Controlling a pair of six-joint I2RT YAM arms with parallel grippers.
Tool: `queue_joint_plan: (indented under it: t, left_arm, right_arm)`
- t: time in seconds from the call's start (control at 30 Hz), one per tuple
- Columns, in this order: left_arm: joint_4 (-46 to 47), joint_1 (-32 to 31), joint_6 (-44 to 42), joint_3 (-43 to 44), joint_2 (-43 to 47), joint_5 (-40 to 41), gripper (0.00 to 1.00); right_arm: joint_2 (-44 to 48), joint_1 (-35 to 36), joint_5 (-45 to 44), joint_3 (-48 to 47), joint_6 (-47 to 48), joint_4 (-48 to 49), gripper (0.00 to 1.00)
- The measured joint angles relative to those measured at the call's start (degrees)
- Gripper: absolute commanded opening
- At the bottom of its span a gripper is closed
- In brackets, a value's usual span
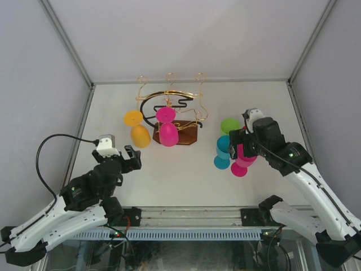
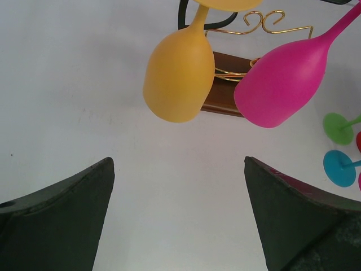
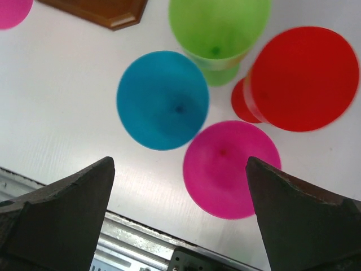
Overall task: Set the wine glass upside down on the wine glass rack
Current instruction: Pick up the wine glass at the center of the board.
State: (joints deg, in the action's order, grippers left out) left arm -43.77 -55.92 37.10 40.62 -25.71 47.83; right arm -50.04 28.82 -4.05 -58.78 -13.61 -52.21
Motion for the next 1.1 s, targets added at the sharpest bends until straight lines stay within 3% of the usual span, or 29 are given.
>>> queue_joint_plan:
  t: [0.43, 1.1]
  left_arm:
    - [-0.3, 0.0, 0.0, 0.0, 0.3, -0.2, 1.0]
    - [-0.3, 0.0, 0.1, 0.0, 0.5, -0.2, 1.0]
  right_arm:
    - [-15.0, 4.5, 2.1, -3.9, 5.4, 2.8, 0.97]
    - [-21.4, 4.5, 0.0, -5.3, 6.2, 3.2, 0.94]
